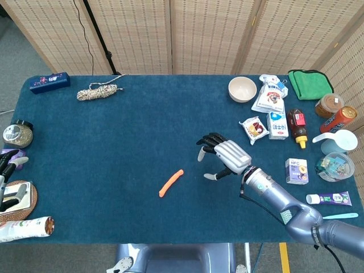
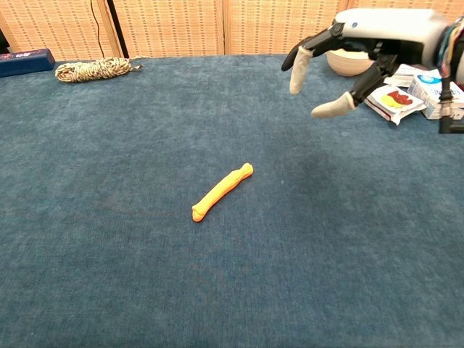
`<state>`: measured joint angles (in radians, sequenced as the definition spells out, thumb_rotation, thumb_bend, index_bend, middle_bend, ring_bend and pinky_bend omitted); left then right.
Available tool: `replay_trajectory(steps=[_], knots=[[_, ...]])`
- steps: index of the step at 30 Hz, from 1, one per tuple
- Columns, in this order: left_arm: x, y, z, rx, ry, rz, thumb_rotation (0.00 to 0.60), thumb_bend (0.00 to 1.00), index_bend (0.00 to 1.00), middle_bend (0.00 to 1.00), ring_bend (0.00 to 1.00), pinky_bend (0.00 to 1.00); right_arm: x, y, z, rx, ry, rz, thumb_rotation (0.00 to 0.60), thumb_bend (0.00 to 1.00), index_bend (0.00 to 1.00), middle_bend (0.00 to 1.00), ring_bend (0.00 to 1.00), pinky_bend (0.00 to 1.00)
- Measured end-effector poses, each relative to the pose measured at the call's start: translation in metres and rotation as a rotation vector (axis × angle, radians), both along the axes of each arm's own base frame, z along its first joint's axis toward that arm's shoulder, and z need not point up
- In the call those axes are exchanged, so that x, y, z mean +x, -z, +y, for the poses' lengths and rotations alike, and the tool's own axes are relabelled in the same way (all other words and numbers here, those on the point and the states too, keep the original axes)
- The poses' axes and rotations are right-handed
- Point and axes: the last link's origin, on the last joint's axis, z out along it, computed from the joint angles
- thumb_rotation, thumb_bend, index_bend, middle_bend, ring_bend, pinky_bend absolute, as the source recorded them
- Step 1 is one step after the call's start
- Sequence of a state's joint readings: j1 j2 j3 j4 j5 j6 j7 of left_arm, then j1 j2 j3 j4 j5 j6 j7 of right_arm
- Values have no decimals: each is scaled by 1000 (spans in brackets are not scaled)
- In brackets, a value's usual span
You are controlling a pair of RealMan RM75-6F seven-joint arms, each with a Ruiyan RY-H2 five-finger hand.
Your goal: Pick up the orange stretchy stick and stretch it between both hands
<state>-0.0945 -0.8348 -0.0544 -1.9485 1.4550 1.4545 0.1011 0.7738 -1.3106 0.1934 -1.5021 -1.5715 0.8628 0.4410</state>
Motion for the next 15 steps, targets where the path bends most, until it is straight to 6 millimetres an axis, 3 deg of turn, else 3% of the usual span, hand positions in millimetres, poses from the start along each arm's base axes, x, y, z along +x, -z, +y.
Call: replay_trajectory(steps=[15], knots=[[-5,-4,-5,5,-18,4,600,387,241,126,127,48,19,46,-13,35,-66,68,600,243,419,183,102,44]])
